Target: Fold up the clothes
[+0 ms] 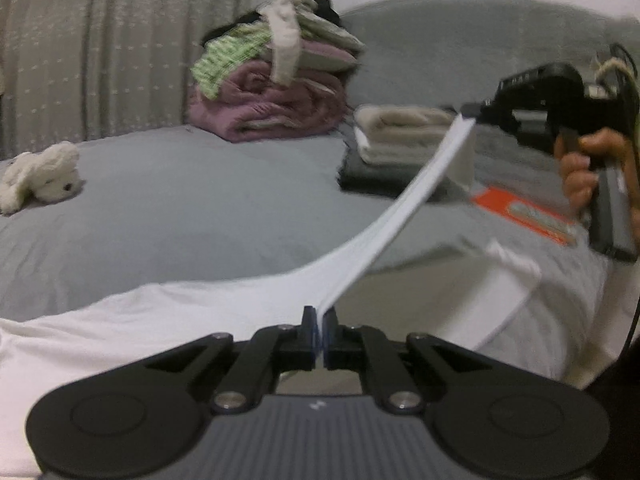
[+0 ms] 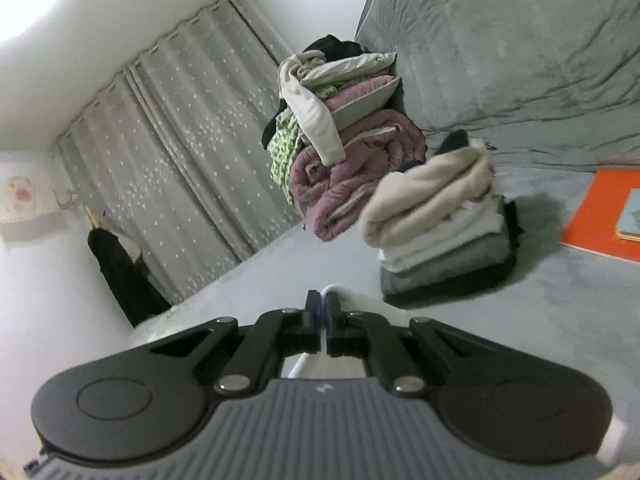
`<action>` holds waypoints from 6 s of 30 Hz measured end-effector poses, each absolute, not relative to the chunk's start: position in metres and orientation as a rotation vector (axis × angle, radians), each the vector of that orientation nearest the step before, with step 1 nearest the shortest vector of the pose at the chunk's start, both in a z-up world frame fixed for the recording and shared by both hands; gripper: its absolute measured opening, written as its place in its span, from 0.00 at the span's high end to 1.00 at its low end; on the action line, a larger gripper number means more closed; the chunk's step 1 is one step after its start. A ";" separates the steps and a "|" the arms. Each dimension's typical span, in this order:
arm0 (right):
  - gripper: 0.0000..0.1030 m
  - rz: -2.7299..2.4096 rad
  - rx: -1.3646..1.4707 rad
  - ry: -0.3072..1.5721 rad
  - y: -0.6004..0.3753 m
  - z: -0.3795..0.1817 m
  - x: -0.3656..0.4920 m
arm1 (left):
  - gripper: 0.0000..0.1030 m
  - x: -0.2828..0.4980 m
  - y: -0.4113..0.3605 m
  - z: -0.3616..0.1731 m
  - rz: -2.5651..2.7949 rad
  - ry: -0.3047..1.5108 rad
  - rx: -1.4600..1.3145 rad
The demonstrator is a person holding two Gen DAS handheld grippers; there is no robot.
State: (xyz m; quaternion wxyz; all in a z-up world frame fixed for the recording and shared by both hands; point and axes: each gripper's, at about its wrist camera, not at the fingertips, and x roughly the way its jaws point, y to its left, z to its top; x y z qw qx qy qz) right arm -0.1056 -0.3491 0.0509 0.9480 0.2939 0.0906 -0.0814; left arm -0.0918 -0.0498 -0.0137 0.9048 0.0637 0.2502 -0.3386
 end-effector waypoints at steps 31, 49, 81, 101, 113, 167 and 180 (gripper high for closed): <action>0.72 -0.232 0.609 0.596 -0.400 -0.028 -0.172 | 0.60 -0.097 -0.076 -0.018 -1.037 0.698 0.349; 0.97 -0.178 0.538 0.481 -0.415 -0.025 -0.177 | 0.51 -0.078 -0.187 -0.006 -1.026 0.727 0.293; 0.78 0.071 0.226 0.587 -0.426 -0.029 -0.158 | 0.49 -0.052 -0.265 -0.014 -1.035 0.744 0.398; 0.99 -0.021 0.142 0.420 -0.427 -0.018 -0.191 | 0.92 -0.033 -0.219 -0.020 -1.009 0.730 0.360; 1.00 -0.145 0.097 0.460 -0.427 -0.007 -0.150 | 0.96 -0.026 -0.222 -0.018 -0.946 0.671 0.306; 0.61 0.263 0.146 0.733 -0.217 -0.022 0.023 | 0.30 0.001 0.032 -0.024 -0.457 0.665 0.057; 0.61 0.662 0.136 0.757 -0.152 -0.029 0.032 | 0.30 -0.013 0.055 -0.036 -0.456 0.676 0.118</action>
